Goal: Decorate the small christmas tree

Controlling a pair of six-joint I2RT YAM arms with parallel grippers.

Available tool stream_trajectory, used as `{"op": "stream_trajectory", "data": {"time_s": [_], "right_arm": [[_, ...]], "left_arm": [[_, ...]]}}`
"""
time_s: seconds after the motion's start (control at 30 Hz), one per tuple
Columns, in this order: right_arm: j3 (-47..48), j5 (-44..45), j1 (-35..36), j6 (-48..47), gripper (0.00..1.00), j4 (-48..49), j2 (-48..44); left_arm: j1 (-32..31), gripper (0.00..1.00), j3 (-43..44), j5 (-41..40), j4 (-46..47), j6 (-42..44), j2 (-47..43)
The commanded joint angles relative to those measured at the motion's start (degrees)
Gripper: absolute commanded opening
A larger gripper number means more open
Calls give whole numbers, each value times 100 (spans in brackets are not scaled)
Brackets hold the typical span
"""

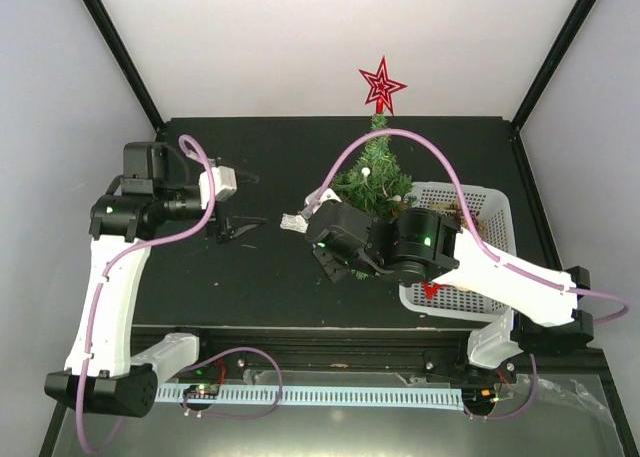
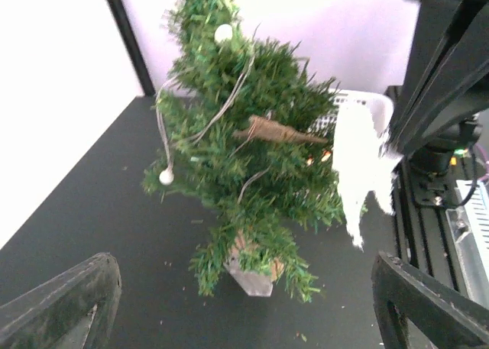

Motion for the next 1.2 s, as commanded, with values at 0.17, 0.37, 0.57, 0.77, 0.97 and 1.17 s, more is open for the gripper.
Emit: {"op": "stream_trajectory", "data": {"time_s": [0.17, 0.37, 0.57, 0.77, 0.97, 1.17], "right_arm": [[-172, -480, 34, -249, 1, 221, 19], [-130, -588, 35, -317, 1, 334, 160], [-192, -704, 34, -290, 1, 434, 165], [-306, -700, 37, -246, 1, 513, 104], [-381, -730, 39, -214, 1, 574, 58], [-481, -707, 39, -187, 1, 650, -19]], "left_arm": [[-615, 90, 1326, 555, -2290, 2103, 786], [-1259, 76, 1578, 244, -2885, 2240, 1219], [-1456, 59, 1499, 207, -2671, 1935, 1277], [-1695, 54, 1299, -17, -2223, 1480, 1277], [-1914, 46, 1034, -217, -2008, 1309, 1277], [-2037, 33, 808, -560, -1661, 1099, 1277]]}}
